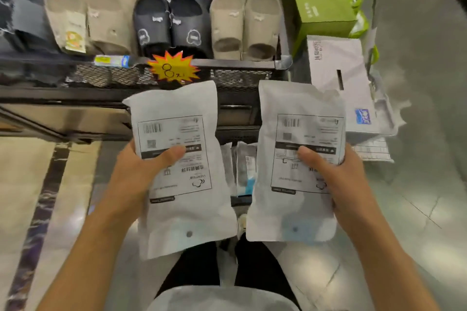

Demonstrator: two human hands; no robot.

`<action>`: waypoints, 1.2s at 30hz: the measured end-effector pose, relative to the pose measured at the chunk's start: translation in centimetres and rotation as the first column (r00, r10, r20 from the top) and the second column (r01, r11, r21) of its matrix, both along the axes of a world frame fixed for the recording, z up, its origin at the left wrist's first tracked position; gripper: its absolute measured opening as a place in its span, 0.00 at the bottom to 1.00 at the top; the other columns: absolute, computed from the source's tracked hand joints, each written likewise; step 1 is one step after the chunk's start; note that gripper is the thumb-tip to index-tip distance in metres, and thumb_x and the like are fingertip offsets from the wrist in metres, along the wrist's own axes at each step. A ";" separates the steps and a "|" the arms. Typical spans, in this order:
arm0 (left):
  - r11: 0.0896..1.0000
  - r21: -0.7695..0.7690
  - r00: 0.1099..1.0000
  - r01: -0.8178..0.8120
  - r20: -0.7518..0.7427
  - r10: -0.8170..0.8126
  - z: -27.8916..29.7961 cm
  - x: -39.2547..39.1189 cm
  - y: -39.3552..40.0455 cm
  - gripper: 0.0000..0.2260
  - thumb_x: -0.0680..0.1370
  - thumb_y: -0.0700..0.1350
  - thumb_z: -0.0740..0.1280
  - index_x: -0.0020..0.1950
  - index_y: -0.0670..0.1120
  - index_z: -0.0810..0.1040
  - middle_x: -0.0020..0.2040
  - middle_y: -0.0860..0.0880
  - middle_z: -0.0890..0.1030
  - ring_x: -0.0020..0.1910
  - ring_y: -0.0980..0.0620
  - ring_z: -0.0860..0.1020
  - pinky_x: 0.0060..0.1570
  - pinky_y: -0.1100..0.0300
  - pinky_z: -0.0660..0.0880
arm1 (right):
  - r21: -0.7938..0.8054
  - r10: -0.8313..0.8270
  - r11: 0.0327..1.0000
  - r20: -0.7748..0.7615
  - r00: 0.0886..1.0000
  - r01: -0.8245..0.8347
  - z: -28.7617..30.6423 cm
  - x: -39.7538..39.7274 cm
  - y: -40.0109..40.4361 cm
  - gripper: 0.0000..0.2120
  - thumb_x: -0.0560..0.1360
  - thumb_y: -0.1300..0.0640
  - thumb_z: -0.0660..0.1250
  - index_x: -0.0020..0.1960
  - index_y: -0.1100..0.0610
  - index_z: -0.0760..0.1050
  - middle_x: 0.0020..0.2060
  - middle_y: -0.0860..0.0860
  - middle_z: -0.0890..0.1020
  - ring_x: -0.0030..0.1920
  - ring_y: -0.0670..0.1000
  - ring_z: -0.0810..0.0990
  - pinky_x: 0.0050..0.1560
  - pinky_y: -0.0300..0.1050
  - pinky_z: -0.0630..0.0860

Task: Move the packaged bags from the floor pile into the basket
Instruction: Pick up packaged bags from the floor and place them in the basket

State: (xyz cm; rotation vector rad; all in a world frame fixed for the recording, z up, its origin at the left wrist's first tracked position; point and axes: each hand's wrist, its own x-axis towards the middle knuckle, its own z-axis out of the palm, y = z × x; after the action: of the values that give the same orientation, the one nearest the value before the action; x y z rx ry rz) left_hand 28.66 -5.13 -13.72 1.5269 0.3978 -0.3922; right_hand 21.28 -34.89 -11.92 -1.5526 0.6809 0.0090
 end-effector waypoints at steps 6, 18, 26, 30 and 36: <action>0.990 0.058 0.991 -0.125 -0.046 0.128 -5.4 1.9 -0.9 0.24 0.65 0.45 0.79 0.62 0.49 0.82 0.53 0.49 0.89 0.51 0.46 0.88 0.50 0.43 0.84 | -0.007 0.139 0.990 -0.078 0.987 -0.140 -6.9 6.1 -1.3 0.20 0.71 0.54 0.80 0.61 0.50 0.80 0.53 0.47 0.89 0.52 0.50 0.88 0.58 0.58 0.83; 0.994 0.099 0.993 -0.050 -0.103 0.060 -29.1 8.4 3.0 0.45 0.48 0.63 0.87 0.62 0.49 0.83 0.56 0.48 0.88 0.53 0.46 0.87 0.51 0.46 0.85 | -0.005 0.177 0.983 -0.188 0.966 -0.181 -31.4 13.0 2.3 0.22 0.69 0.52 0.81 0.61 0.47 0.79 0.53 0.46 0.88 0.53 0.49 0.88 0.57 0.57 0.84; 0.991 0.132 0.982 -0.006 -0.185 0.031 -46.1 9.3 3.2 0.24 0.64 0.46 0.78 0.59 0.48 0.84 0.52 0.50 0.89 0.52 0.48 0.88 0.52 0.48 0.84 | 0.015 0.149 0.989 -0.183 0.972 -0.149 -47.2 13.7 3.7 0.21 0.70 0.56 0.78 0.62 0.51 0.80 0.52 0.44 0.89 0.51 0.46 0.88 0.52 0.46 0.86; 0.991 0.129 0.981 -0.025 -0.189 0.049 -50.8 10.2 3.1 0.30 0.59 0.49 0.80 0.61 0.47 0.83 0.53 0.50 0.89 0.52 0.49 0.88 0.52 0.49 0.85 | 0.029 0.195 0.981 -0.184 0.963 -0.193 -51.1 14.1 3.6 0.26 0.69 0.55 0.78 0.66 0.55 0.79 0.57 0.49 0.88 0.57 0.51 0.87 0.60 0.55 0.83; 0.980 0.151 0.965 0.134 -0.246 -0.094 -56.3 12.0 2.5 0.29 0.65 0.48 0.82 0.65 0.47 0.81 0.56 0.52 0.88 0.55 0.51 0.87 0.58 0.46 0.83 | 0.005 0.183 0.983 -0.212 0.960 -0.186 -53.1 15.2 3.1 0.23 0.74 0.59 0.77 0.67 0.51 0.78 0.56 0.44 0.88 0.56 0.45 0.87 0.58 0.49 0.83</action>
State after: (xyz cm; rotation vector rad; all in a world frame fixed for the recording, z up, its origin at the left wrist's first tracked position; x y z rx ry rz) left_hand 40.61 -2.67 -70.00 1.6759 0.5421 -0.6500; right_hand 36.47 -31.76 -65.06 -1.6390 0.7007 0.3138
